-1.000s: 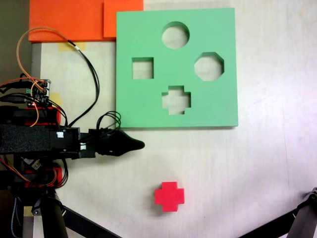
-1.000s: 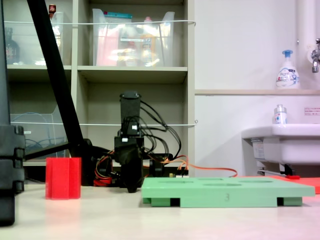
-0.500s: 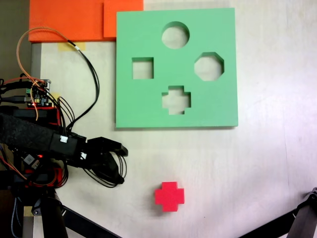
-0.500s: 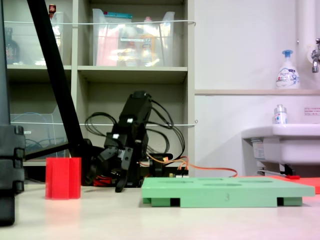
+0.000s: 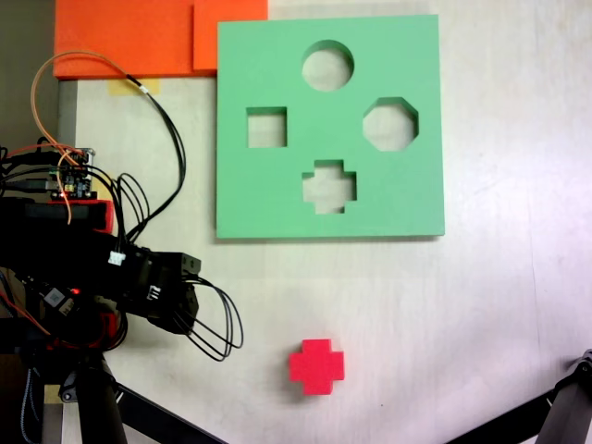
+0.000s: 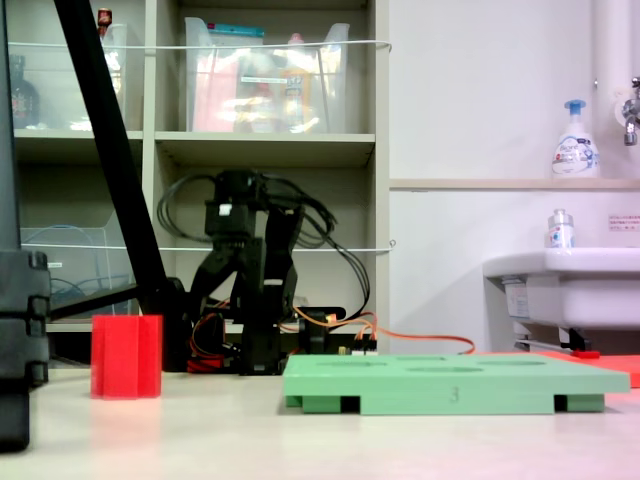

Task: Put the cross columnar block into the corresponding hole

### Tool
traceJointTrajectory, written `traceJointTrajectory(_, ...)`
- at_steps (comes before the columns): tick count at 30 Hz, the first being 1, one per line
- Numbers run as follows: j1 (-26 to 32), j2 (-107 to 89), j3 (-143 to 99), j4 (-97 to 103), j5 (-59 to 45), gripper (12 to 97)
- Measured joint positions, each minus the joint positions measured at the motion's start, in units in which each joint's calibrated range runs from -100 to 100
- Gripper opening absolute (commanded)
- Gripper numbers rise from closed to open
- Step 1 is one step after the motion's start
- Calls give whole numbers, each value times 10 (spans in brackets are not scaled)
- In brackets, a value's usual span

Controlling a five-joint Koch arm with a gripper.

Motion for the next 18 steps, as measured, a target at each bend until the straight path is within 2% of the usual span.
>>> traceJointTrajectory(3,2,0,101,-1,0,608)
traceJointTrajectory(5,1,14,158,-6,0,615)
traceJointTrajectory(9,-1,156,275,-27,-2,732)
traceJointTrajectory(18,-18,471,450,-30,-33,744)
